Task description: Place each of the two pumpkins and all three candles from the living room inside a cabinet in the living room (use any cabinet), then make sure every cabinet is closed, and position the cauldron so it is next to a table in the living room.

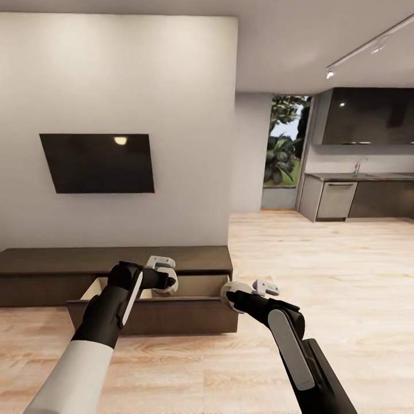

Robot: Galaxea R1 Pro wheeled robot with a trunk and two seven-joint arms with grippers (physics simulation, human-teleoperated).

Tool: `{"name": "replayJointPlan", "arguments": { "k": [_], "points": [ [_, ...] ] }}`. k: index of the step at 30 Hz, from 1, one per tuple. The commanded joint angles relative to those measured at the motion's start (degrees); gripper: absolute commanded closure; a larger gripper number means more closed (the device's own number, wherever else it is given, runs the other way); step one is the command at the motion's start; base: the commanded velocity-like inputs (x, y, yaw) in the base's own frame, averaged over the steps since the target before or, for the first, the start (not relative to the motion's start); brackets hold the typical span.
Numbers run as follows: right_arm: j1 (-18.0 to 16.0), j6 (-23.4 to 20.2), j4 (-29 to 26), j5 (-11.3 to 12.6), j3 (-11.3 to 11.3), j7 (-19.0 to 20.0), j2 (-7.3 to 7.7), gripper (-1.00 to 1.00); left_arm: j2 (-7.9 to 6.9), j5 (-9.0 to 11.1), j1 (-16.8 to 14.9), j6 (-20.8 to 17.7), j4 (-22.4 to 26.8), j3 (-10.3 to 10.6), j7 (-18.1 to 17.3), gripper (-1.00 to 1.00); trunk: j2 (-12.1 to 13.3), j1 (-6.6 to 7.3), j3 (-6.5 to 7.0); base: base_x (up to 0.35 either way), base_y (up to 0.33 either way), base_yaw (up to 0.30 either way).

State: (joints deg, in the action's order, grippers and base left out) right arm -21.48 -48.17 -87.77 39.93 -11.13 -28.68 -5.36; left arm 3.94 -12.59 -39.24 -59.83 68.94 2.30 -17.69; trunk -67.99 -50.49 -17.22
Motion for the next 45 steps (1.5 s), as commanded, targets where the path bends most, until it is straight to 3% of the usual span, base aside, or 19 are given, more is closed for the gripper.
{"name": "replayJointPlan", "arguments": {
  "k": [1,18,41,42,43,45],
  "points": [
    [-0.1,-0.1,-0.1,0.6,0.0,-0.6,0.0,1.0,0.01,-0.6,0.0,-0.2,0.1,0.0,-0.5,1.0,0.4,0.22,0.01,0.0,0.0,0.0],
    [-0.1,-0.1,0.2,0.6,0.0,-0.6,0.0,1.0,-0.07,-0.6,0.0,-0.2,0.1,-0.1,-0.6,1.0,7.2,3.96,1.46,0.0,0.0,0.0],
    [0.6,0.5,-0.4,0.0,-0.3,-0.5,0.08,1.0,-0.07,-0.6,0.0,-0.2,0.0,-0.2,-0.6,1.0,7.2,3.96,-0.68,0.033,0.017,0.0],
    [0.6,0.6,-0.4,-0.5,-0.4,-0.5,0.39,1.0,-0.07,-0.6,0.0,-0.2,0.0,-0.2,-0.6,1.0,7.2,3.96,-0.72,0.246,0.127,0.0],
    [0.5,0.7,-0.5,-1.3,-0.5,-0.5,1.62,1.0,-0.07,-0.6,0.0,-0.2,0.0,-0.2,-0.6,1.0,7.2,3.96,-0.74,0.272,0.141,0.0],
    [0.4,0.7,-0.5,-1.6,-0.5,-0.4,2.2,1.0,-0.07,-0.6,0.0,-0.2,-0.1,-0.2,-0.6,1.0,7.2,3.96,-0.77,0.277,0.144,0.0]
  ]
}}
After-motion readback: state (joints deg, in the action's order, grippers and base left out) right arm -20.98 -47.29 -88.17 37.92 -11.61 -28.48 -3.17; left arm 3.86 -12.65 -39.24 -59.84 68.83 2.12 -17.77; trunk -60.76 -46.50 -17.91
